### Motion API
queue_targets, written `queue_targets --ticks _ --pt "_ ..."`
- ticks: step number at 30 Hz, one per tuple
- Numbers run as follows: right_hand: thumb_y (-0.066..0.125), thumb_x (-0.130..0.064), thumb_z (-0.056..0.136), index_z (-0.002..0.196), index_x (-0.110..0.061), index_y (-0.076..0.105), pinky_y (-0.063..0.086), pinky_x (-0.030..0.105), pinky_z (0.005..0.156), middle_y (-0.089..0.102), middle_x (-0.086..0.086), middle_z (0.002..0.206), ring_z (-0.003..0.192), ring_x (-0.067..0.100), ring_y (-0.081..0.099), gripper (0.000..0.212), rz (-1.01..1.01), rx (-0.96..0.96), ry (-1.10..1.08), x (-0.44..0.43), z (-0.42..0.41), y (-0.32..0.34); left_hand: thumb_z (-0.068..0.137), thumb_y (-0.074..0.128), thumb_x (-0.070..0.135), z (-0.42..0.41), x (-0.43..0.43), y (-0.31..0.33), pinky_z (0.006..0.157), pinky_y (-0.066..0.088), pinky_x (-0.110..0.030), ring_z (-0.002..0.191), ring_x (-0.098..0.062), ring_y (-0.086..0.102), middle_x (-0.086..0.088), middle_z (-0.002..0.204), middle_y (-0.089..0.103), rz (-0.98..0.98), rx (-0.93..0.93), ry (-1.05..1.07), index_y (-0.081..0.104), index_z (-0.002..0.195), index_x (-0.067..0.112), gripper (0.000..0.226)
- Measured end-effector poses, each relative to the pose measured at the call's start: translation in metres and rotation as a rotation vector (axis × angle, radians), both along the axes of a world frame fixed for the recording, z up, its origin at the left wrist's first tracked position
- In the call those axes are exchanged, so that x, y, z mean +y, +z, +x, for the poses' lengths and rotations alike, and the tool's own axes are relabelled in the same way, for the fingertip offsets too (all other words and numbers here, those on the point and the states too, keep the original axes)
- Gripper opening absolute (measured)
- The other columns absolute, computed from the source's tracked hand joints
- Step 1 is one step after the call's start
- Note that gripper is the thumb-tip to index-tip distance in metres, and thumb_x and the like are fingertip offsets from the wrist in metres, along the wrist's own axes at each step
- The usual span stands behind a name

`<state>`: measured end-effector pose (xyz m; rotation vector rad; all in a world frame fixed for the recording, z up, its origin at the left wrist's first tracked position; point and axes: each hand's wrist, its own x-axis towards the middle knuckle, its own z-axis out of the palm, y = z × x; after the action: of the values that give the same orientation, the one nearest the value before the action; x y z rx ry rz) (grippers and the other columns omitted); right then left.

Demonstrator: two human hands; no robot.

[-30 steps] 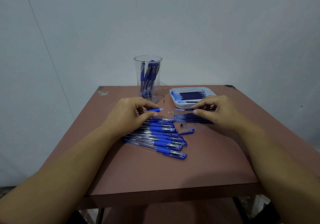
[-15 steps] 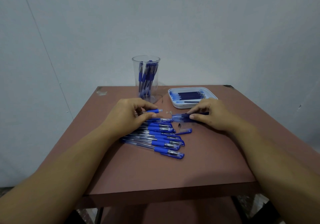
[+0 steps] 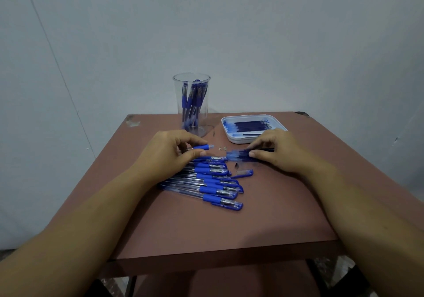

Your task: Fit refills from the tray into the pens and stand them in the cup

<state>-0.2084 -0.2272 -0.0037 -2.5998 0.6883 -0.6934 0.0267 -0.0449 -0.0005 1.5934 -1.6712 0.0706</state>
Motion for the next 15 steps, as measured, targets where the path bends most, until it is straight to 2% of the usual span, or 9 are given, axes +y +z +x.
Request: queue_targets --ticks 5,10,12,15 --pt "0.076 -0.025 0.083 0.09 -0.028 0.073 0.037 0.008 0.072 0.063 -0.017 0.086 0.085 -0.005 0.054 0.009 0.014 -0.094 -0.046 -0.006 0.003 0.02 0.079 0.078 0.032 0.0 0.001 0.002 0.063 0.042 -0.009 0.071 0.0 0.058 0.042 0.08 0.06 -0.003 -0.007 -0.002 0.072 0.096 0.041 0.02" --pt "0.068 -0.029 0.09 0.102 -0.026 0.072 0.037 0.017 0.072 0.064 -0.011 0.1 0.095 0.01 0.054 0.013 0.005 0.094 -0.115 -0.032 0.013 0.046 0.08 0.077 0.035 0.004 -0.001 0.001 0.064 0.042 -0.009 0.074 -0.004 0.06 0.037 0.082 0.062 0.001 -0.021 -0.008 0.071 0.097 0.045 0.021" --pt "0.068 -0.032 0.09 0.101 -0.03 0.071 0.038 0.024 0.078 0.063 -0.012 0.103 0.097 0.011 0.054 0.012 0.033 0.172 -0.144 -0.045 0.018 0.051 0.08 0.077 0.035 0.005 -0.001 0.001 0.064 0.042 -0.009 0.073 -0.004 0.059 0.037 0.081 0.062 0.003 -0.016 -0.012 0.07 0.096 0.048 0.021" --pt "0.071 -0.033 0.088 0.097 -0.033 0.072 0.039 0.026 0.08 0.064 -0.011 0.104 0.094 0.006 0.055 0.009 0.094 0.293 -0.158 -0.058 0.025 0.052 0.078 0.074 0.041 0.008 -0.001 0.0 0.064 0.042 -0.008 0.075 -0.004 0.06 0.036 0.081 0.063 -0.003 -0.007 -0.011 0.068 0.095 0.05 0.02"
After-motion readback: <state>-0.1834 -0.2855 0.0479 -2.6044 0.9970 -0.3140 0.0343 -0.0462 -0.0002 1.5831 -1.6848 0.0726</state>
